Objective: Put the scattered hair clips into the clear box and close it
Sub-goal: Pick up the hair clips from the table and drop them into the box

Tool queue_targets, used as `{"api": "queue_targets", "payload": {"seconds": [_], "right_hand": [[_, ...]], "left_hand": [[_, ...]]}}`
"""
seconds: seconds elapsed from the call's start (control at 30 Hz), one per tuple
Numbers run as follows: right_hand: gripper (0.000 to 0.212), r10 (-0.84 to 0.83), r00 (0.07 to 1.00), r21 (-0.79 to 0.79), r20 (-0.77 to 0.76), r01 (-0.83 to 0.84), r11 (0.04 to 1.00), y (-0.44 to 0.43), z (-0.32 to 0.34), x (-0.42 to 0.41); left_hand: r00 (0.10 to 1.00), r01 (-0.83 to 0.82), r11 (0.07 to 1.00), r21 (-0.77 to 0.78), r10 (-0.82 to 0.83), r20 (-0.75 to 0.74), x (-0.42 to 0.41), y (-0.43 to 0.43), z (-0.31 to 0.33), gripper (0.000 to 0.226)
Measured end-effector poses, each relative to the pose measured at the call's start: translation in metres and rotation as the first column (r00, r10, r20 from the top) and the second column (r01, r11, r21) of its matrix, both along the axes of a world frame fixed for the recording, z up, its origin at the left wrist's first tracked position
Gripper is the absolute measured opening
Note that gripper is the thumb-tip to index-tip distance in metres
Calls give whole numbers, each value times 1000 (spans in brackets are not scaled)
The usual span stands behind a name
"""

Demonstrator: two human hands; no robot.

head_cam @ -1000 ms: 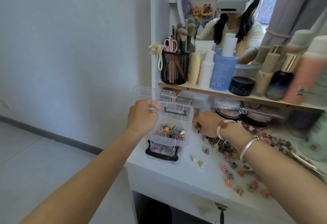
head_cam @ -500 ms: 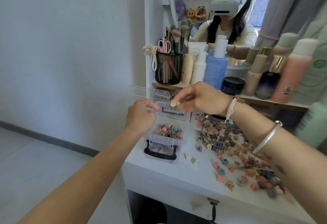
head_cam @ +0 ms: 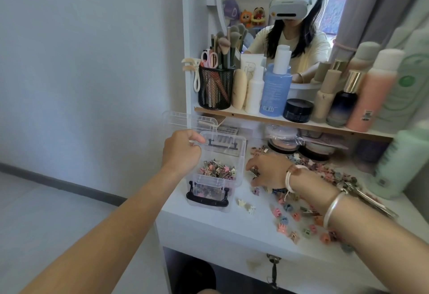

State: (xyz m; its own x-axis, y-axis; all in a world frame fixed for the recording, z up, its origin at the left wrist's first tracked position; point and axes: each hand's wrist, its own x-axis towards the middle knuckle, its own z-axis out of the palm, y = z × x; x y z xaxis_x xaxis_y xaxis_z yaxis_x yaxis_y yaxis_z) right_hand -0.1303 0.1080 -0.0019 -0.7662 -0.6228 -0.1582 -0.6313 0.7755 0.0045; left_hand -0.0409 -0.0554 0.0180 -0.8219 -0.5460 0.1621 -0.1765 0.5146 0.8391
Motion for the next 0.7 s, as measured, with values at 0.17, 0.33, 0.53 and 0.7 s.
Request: {"api": "queue_targets", "payload": {"seconds": [0.17,0.33,0.53,0.7], "right_hand": [[21,26,997,-63,-71,-30,998,-4,-5,-1],[23,28,998,-115,-64,-36,993,-2,2,-2],[18,-98,995,-518,-25,71,852,3,43,-3],[7,150,951,-810,271,141,570,-25,67,16]], "left_hand": [[1000,-2,1000,-5,2,1,1,0,0,30],[1000,0,1000,0,0,3,1,0,0,30],[1000,4,1000,9,-4,1,1,0,0,30],[1000,10,1000,12,-10,-5,0,0,-1,30]]}}
